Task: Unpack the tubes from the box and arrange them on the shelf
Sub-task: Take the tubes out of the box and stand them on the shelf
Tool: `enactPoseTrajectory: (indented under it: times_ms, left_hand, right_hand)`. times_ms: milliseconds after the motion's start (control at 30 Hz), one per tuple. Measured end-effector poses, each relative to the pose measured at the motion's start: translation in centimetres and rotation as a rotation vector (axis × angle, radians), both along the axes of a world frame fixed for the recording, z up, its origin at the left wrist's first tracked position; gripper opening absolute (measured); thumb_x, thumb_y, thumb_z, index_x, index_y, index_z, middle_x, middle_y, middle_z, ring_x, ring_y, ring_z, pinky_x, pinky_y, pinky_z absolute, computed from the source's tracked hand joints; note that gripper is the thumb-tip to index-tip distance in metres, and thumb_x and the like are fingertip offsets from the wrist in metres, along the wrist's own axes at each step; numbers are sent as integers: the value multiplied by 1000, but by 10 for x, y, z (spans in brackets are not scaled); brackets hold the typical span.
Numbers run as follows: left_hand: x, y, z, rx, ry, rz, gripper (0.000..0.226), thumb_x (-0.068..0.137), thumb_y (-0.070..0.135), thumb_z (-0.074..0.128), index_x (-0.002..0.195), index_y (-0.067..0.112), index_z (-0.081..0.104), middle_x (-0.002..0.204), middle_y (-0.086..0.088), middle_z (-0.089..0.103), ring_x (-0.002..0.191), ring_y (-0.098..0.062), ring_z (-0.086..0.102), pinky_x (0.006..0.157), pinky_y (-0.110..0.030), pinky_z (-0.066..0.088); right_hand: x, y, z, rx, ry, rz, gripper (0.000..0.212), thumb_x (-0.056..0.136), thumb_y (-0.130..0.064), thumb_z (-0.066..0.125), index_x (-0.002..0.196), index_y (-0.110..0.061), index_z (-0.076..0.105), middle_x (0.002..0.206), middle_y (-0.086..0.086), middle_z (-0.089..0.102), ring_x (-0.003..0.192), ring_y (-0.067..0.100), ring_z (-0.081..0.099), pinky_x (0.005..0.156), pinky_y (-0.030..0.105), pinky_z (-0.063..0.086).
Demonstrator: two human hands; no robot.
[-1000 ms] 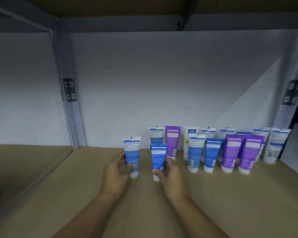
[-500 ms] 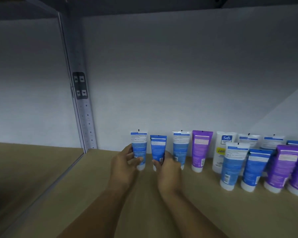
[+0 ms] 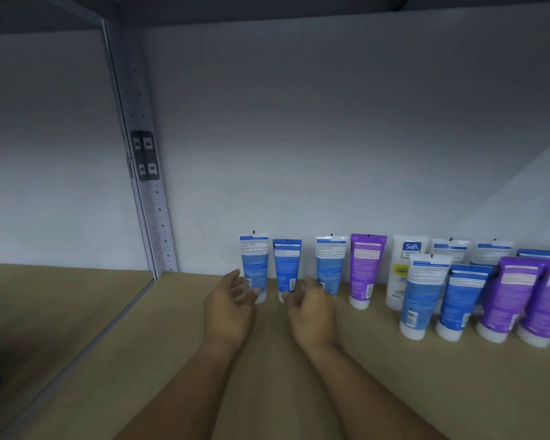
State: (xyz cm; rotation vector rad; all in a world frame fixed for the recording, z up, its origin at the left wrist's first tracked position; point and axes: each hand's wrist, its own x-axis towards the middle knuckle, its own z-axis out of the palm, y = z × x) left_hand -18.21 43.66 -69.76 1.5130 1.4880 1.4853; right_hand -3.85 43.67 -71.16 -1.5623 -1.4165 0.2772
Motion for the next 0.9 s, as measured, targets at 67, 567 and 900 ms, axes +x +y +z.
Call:
enactPoseTrajectory:
  times_ms: [67, 567, 900]
  left_hand:
    - [7, -14, -4, -37, -12, 41, 42, 83, 9, 75, 123, 12, 61, 107, -3, 70, 92, -15, 67, 87, -22, 52]
    - [267, -215, 0, 200, 386, -735, 31, 86, 21, 70, 116, 21, 68, 107, 9, 72, 98, -1, 65, 91, -13, 46]
    - [487, -405, -64, 392, 636, -1335, 39, 98, 32, 55, 137, 26, 53, 132, 8, 57, 126, -11, 47, 103, -25, 38]
  right_hand:
    - [11, -17, 2, -13, -19, 30, 34, 89, -19, 66, 122, -12, 59, 110, 6, 70, 103, 20, 66, 85, 27, 53]
    - [264, -313, 5, -162, -299, -233, 25, 86, -31, 69, 109, -21, 72, 100, -7, 76, 93, 10, 70, 88, 27, 53]
    - [433, -552, -58, -413, -211, -775, 34, 94, -31, 61, 126, -20, 65, 123, -4, 69, 112, 13, 63, 93, 20, 45]
